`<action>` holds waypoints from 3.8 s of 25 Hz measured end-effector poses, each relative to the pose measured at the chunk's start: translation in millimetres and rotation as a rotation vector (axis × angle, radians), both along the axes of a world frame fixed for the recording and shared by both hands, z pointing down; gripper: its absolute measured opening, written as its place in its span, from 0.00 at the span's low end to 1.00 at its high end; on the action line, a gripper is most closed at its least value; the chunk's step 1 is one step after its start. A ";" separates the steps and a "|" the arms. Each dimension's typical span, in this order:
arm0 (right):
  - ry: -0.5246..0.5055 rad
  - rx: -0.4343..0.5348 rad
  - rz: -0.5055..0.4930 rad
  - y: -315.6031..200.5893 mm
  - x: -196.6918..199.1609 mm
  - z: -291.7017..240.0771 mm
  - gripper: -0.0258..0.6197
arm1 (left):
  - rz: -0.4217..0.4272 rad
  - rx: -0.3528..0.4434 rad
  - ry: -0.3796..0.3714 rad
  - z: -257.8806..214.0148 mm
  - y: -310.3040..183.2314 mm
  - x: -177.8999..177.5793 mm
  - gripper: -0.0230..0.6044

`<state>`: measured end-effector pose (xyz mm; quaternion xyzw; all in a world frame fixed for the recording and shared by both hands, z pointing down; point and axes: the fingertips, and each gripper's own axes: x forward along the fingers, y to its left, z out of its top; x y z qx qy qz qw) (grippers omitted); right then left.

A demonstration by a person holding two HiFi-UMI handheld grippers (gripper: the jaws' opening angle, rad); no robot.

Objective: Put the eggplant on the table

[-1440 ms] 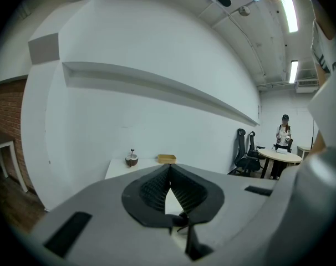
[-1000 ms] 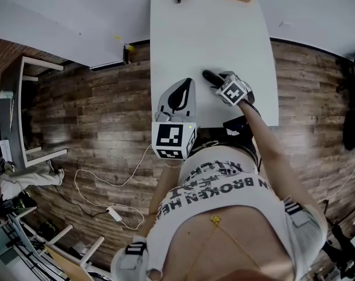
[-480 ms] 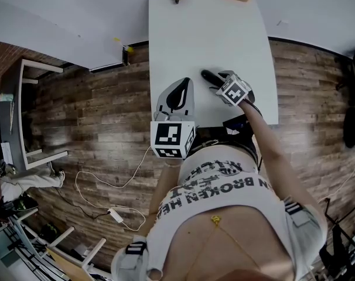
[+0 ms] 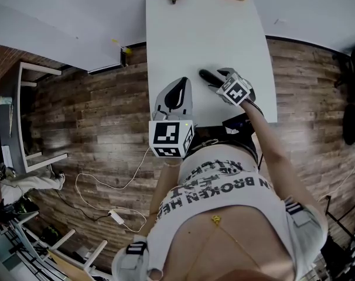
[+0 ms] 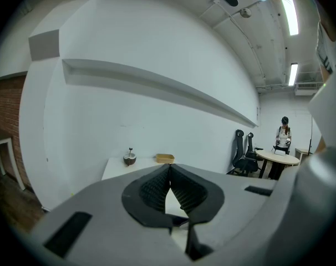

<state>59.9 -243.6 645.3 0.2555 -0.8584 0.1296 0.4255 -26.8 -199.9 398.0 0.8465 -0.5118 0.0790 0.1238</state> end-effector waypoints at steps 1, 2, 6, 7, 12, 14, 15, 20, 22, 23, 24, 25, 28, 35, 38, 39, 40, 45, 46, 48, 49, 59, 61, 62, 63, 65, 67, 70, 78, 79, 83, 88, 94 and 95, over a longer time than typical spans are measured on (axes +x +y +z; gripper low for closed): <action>-0.002 -0.001 0.001 0.3 0.5 -1.0 0.47 | 0.000 0.000 0.001 0.0 -0.4 0.1 0.03; -0.003 0.000 0.003 0.4 1.4 -2.1 0.47 | 0.001 -0.001 0.001 0.0 -0.9 0.4 0.03; -0.010 0.011 0.007 -0.8 6.0 -8.4 0.47 | 0.005 -0.004 0.003 0.9 -3.2 2.9 0.03; -0.014 0.012 0.006 -1.0 6.8 -10.6 0.47 | 0.007 -0.005 0.004 1.5 -4.0 3.5 0.03; -0.049 0.044 0.003 -3.3 7.3 -30.9 0.45 | 0.017 -0.022 0.002 8.5 -7.8 3.9 0.03; -0.063 0.071 0.001 -3.7 7.8 -42.1 0.35 | 0.021 -0.025 0.001 10.1 -8.2 5.6 0.03; -0.069 0.087 0.001 -3.3 8.2 -47.8 0.30 | 0.023 -0.025 0.000 10.4 -8.0 7.0 0.03; -0.093 0.143 -0.008 -1.7 7.5 -70.1 0.15 | 0.039 -0.027 0.000 12.3 -10.8 12.6 0.03; -0.101 0.158 -0.008 -1.8 6.9 -77.1 0.12 | 0.044 -0.030 0.000 13.4 -13.2 13.4 0.03; -0.105 0.164 -0.007 -1.8 6.5 -80.6 0.10 | 0.046 -0.032 0.000 14.1 -14.2 13.6 0.03; -0.110 0.169 -0.006 -1.6 6.0 -84.1 0.09 | 0.049 -0.033 -0.001 14.6 -15.1 13.8 0.03; -0.115 0.173 -0.005 -1.2 5.6 -87.4 0.08 | 0.052 -0.035 -0.001 15.2 -15.9 14.4 0.03; -0.126 0.183 -0.003 1.2 6.0 -95.9 0.07 | 0.063 -0.039 -0.002 17.7 -17.6 18.2 0.03; -0.197 0.219 0.014 10.0 5.6 -125.3 0.05 | 0.091 -0.054 0.005 26.5 -17.8 28.0 0.03; -0.261 0.246 0.050 10.0 6.3 -145.6 0.05 | 0.106 -0.062 0.015 28.4 -20.4 32.6 0.03; -0.279 0.259 0.064 10.5 7.0 -152.1 0.05 | 0.111 -0.065 0.019 28.8 -20.4 34.1 0.03; -0.295 0.272 0.077 11.7 7.9 -158.2 0.05 | 0.116 -0.068 0.023 28.8 -20.1 35.6 0.03; -0.376 0.327 0.100 20.1 7.4 -191.0 0.05 | 0.133 -0.054 0.040 23.0 -19.8 41.8 0.03; -0.389 0.338 0.104 20.8 7.4 -197.2 0.05 | 0.137 -0.050 0.042 21.4 -20.3 43.0 0.03; -0.413 0.355 0.114 21.6 7.7 -208.7 0.05 | 0.143 -0.040 0.048 17.4 -21.5 45.6 0.03; -0.425 0.364 0.118 21.9 8.1 -214.3 0.05 | 0.146 -0.034 0.052 14.7 -22.2 47.1 0.03; -0.570 0.472 0.137 28.8 7.5 -283.8 0.05 | 0.174 0.080 0.106 -40.4 -23.0 54.9 0.03; -0.595 0.493 0.138 29.4 7.7 -297.2 0.05 | 0.178 0.107 0.114 -53.6 -22.7 55.2 0.03; -0.605 0.504 0.137 29.7 7.6 -303.4 0.05 | 0.179 0.117 0.118 -59.5 -22.4 55.2 0.03; -0.612 0.515 0.136 30.0 7.6 -308.9 0.05 | 0.181 0.126 0.120 -64.9 -22.1 55.2 0.03; -0.623 0.534 0.134 31.3 8.1 -318.3 0.05 | 0.184 0.145 0.123 -74.7 -20.7 55.9 0.03; -0.635 0.549 0.131 33.9 8.5 -326.2 0.05 | 0.190 0.163 0.126 -83.2 -18.3 57.3 0.03; -0.648 0.564 0.124 37.4 7.9 -334.1 0.05 | 0.198 0.181 0.125 -91.3 -15.4 58.6 0.03; -0.649 0.569 0.120 40.1 6.2 -339.4 0.05 | 0.197 0.179 0.125 -92.4 -12.3 57.4 0.03; -0.648 0.571 0.119 40.1 6.6 -339.8 0.05 | 0.197 0.179 0.125 -92.5 -12.1 57.5 0.03; -0.640 0.572 0.115 39.5 8.6 -341.1 0.05 | 0.192 0.182 0.119 -93.9 -12.0 58.2 0.03; -0.638 0.570 0.106 41.2 8.9 -343.3 0.05 | 0.188 0.184 0.119 -95.4 -11.7 58.3 0.03; -0.652 0.565 0.113 42.5 7.7 -347.1 0.05 | 0.190 0.181 0.117 -95.3 -10.8 59.3 0.03; -0.653 0.562 0.114 43.1 6.7 -347.5 0.05 | 0.191 0.181 0.117 -95.6 -10.3 58.9 0.03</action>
